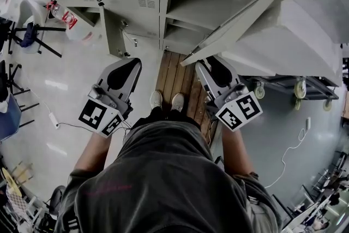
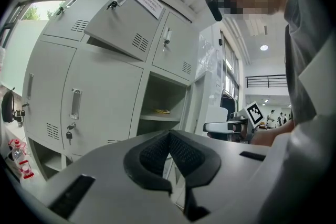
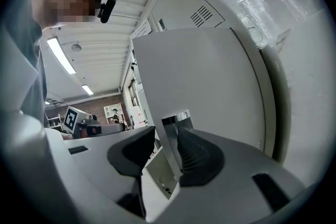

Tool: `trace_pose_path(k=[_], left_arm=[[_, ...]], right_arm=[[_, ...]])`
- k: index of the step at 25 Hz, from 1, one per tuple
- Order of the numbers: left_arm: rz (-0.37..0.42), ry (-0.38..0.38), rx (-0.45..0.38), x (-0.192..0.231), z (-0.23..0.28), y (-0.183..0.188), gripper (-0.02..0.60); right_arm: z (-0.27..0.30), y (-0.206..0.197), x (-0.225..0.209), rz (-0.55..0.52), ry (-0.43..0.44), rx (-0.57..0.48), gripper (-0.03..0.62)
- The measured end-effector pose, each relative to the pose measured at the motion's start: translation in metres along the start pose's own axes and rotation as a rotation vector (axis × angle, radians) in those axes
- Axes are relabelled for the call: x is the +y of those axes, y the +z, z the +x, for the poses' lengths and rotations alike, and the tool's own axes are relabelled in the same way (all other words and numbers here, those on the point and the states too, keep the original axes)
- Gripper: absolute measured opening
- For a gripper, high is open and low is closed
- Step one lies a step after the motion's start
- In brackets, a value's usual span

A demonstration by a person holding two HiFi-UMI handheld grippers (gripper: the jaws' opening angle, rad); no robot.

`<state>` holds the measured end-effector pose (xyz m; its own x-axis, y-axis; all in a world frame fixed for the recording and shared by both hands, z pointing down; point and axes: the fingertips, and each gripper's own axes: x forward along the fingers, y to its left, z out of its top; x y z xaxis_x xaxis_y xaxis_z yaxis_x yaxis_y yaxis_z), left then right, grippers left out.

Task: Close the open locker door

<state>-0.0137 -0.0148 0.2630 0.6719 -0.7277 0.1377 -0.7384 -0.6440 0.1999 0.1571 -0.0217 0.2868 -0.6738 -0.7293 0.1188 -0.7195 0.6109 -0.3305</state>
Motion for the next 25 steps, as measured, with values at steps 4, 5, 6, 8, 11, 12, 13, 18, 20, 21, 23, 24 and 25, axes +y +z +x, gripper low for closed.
trace_pose_path(k=[4,5,6,8,11,12,13,18,20,21,23,24,25], left_arm=[[-0.003,0.012,-0.002,0.01,-0.001,0.001,0.015],[-0.004,0.014,-0.003,0.011,-0.001,0.001,0.015],[-0.005,0.016,-0.005,0.013,-0.001,0.002,0.015],[-0.007,0.02,-0.007,0.017,-0.001,0.002,0.015],[-0.009,0.026,-0.01,0.023,0.001,0.003,0.015],[-0.009,0.028,-0.011,0.025,0.001,0.003,0.015],[-0.01,0.031,-0.013,0.027,0.001,0.004,0.015],[-0.018,0.046,-0.019,0.038,0.003,0.006,0.015],[-0.021,0.051,-0.02,0.042,0.004,0.006,0.015],[-0.023,0.055,-0.021,0.044,0.004,0.006,0.015],[-0.026,0.062,-0.024,0.048,0.004,0.006,0.015],[-0.027,0.066,-0.025,0.05,0.003,0.005,0.015],[-0.028,0.07,-0.025,0.052,0.003,0.005,0.015]], right_arm=[[0.016,0.001,0.001,0.0,0.015,0.003,0.141],[0.02,0.001,0.001,-0.001,0.018,0.004,0.139],[0.024,0.001,0.0,-0.001,0.022,0.005,0.138],[0.032,0.0,0.0,-0.002,0.028,0.008,0.138],[0.044,0.002,-0.002,-0.002,0.034,0.008,0.13],[0.048,0.002,-0.002,-0.001,0.036,0.008,0.129],[0.052,0.003,-0.002,0.0,0.038,0.008,0.126],[0.07,0.005,-0.006,0.004,0.046,0.009,0.118],[0.078,0.006,-0.008,0.007,0.045,0.007,0.114],[0.082,0.007,-0.009,0.008,0.043,0.006,0.11],[0.09,0.008,-0.012,0.009,0.037,0.002,0.103],[0.094,0.009,-0.013,0.009,0.032,0.0,0.1],[0.098,0.009,-0.015,0.008,0.028,-0.002,0.096]])
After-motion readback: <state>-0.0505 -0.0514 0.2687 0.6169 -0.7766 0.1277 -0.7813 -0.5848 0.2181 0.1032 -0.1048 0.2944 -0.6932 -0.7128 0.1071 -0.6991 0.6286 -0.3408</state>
